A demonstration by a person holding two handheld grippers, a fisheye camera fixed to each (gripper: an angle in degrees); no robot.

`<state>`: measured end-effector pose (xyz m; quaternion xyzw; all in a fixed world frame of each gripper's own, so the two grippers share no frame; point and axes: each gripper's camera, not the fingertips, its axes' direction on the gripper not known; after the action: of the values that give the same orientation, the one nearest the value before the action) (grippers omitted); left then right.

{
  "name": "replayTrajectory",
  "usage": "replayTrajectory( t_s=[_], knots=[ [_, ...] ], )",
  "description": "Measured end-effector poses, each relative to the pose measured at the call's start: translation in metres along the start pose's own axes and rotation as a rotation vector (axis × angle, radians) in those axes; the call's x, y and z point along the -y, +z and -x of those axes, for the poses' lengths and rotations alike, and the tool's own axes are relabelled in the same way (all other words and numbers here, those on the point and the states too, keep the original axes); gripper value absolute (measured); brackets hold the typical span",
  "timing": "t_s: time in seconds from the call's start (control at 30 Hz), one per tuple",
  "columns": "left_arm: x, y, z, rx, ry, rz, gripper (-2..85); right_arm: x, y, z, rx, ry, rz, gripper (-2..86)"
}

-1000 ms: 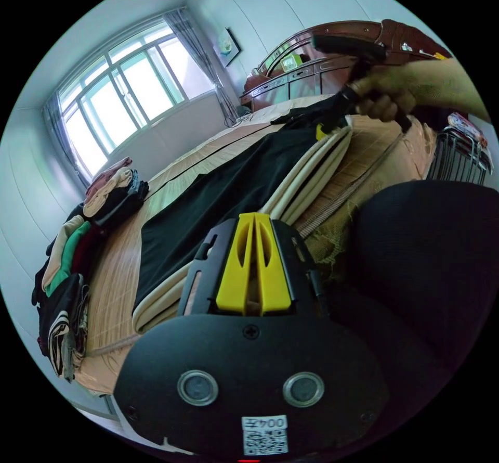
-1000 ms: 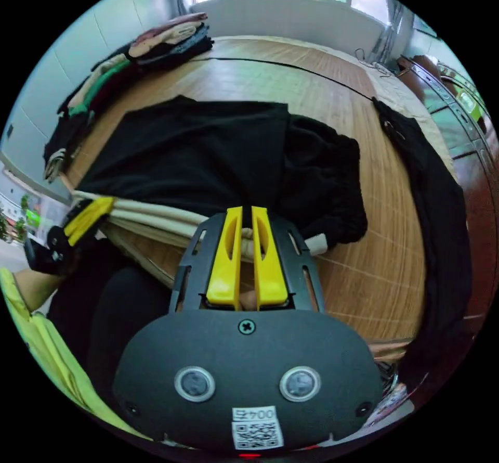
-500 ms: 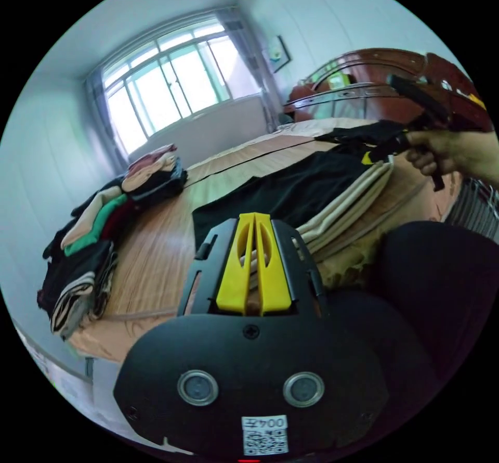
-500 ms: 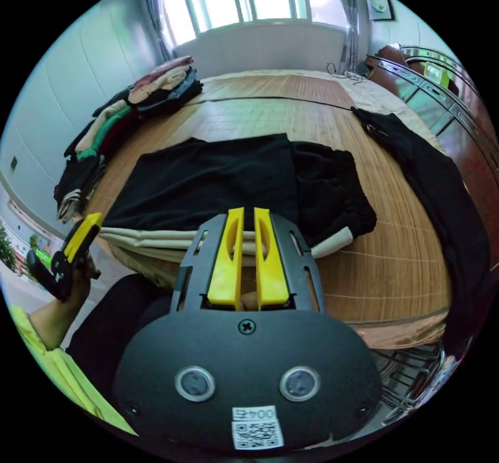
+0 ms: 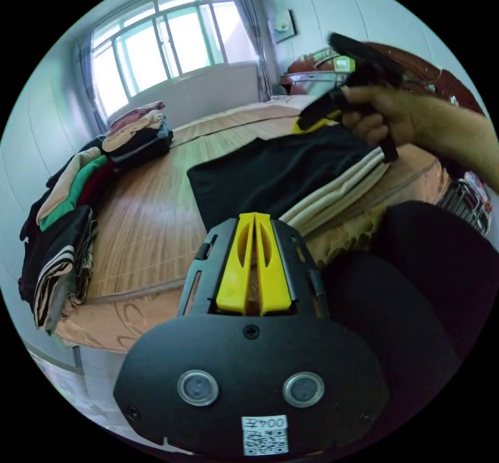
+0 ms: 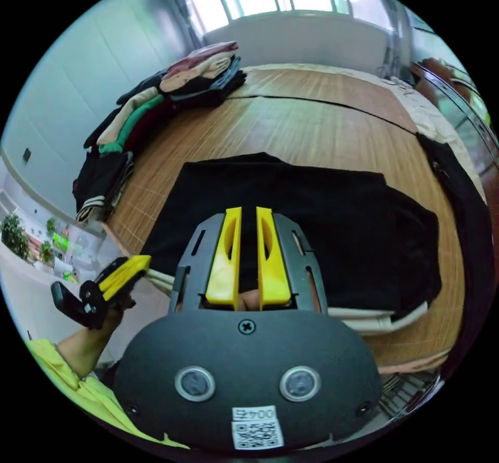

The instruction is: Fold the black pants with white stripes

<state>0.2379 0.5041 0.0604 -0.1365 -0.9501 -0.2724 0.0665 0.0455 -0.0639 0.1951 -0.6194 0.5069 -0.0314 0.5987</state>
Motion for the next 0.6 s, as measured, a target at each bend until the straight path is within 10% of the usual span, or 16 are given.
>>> replayTrajectory(
  t_s=[0.2,0.6],
  knots=[
    [0.075,-0.006,0.039,0.021,0.046,-0.154,0.7,-0.107,-0.061,-0.088,-0.330,0.377,-0.123,12.6],
    [0.234,0.198,-0.015,0.068,0.452,0.187,0.6,-0.119,-0.022,-0.136,-0.182,0.766,-0.134,10.8]
  ],
)
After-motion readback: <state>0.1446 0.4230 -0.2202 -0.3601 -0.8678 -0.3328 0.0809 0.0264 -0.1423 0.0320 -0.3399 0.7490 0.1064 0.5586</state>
